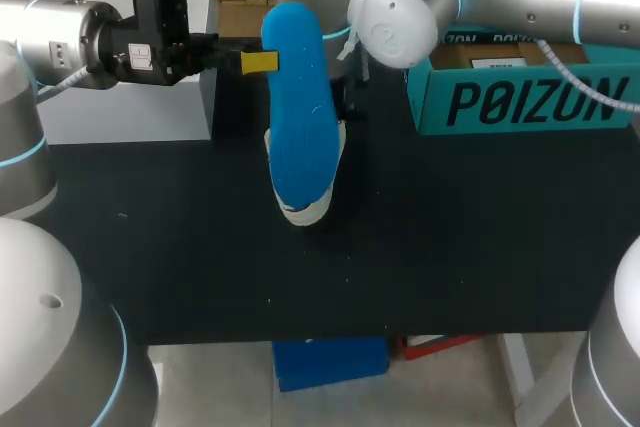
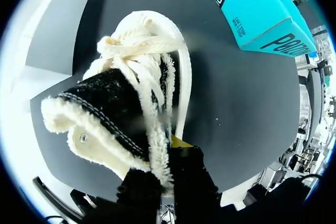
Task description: Take the shoe out of the shoebox, open the shoe tongue, remove and reinsert the insole, then place the shoe into the shoebox
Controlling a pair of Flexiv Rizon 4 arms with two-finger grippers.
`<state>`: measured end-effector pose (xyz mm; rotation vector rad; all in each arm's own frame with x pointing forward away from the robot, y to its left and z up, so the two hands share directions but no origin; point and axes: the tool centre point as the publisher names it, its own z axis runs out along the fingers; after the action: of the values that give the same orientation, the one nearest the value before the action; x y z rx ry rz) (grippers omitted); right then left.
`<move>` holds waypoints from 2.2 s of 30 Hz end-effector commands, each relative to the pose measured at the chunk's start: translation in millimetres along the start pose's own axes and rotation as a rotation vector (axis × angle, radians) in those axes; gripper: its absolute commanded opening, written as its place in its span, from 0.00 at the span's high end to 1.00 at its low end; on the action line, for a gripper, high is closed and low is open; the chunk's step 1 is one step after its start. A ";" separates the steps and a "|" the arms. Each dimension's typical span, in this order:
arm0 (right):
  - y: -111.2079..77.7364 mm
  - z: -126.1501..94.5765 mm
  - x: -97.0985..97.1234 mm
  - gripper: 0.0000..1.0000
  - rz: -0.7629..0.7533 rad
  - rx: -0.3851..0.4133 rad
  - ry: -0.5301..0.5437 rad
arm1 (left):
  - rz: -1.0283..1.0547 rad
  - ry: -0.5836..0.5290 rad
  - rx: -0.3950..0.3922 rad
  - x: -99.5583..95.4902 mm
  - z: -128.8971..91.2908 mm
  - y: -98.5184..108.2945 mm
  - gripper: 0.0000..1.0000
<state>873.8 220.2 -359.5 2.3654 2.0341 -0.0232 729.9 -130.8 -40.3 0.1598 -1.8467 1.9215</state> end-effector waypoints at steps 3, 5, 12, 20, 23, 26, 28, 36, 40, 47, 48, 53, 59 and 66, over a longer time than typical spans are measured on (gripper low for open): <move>1.7 11.5 4.1 1.00 -0.043 0.011 0.009 | 0.001 -0.002 0.001 0.0 1.2 1.4 1.00; 1.5 15.6 4.9 1.00 -0.048 0.017 0.012 | 0.001 -0.002 0.001 0.0 1.2 1.4 1.00; 3.1 29.8 4.8 0.27 -0.112 0.013 0.003 | 0.001 -0.002 0.001 0.0 1.2 1.4 1.00; 4.9 27.5 -7.3 0.00 -0.106 0.007 0.005 | 0.001 -0.002 0.001 0.0 1.2 1.4 1.00; 3.7 24.0 -11.2 0.00 -0.105 0.004 0.003 | 0.001 -0.002 0.001 0.0 1.2 1.4 1.00; 3.4 19.5 -15.3 0.00 -0.100 0.002 0.005 | 0.001 -0.002 0.001 0.0 1.2 1.4 1.00; 3.2 15.7 -18.2 0.00 -0.095 0.000 0.008 | 0.001 -0.002 0.001 0.0 1.2 1.4 1.00; -0.1 -3.2 -30.1 0.00 -0.069 0.025 0.187 | 0.001 -0.002 0.001 0.0 1.2 1.4 1.00; -1.6 -14.8 -36.1 0.00 -0.068 0.026 0.291 | 0.001 -0.002 0.001 0.0 1.2 1.4 1.00; -4.3 -47.9 -44.5 0.00 -0.098 -0.006 0.472 | 0.001 -0.002 0.001 0.0 1.2 1.4 1.00; -5.0 -52.8 -45.3 0.00 -0.103 -0.014 0.490 | 0.001 -0.002 0.001 0.0 1.2 1.4 1.00; -9.0 -76.7 -49.6 0.00 -0.121 -0.046 0.598 | 0.001 -0.002 0.001 0.0 1.2 1.4 1.00; -13.0 -85.9 -50.5 0.00 -0.135 -0.073 0.607 | 0.001 -0.002 0.001 0.0 1.2 1.4 1.00; -13.0 -85.9 -50.5 0.00 -0.135 -0.073 0.607 | 0.001 -0.002 0.001 0.0 1.2 1.4 1.00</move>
<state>853.4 175.1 -269.4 2.3772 2.3517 0.8015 729.8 -130.8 -40.3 0.1600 -1.8463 1.9216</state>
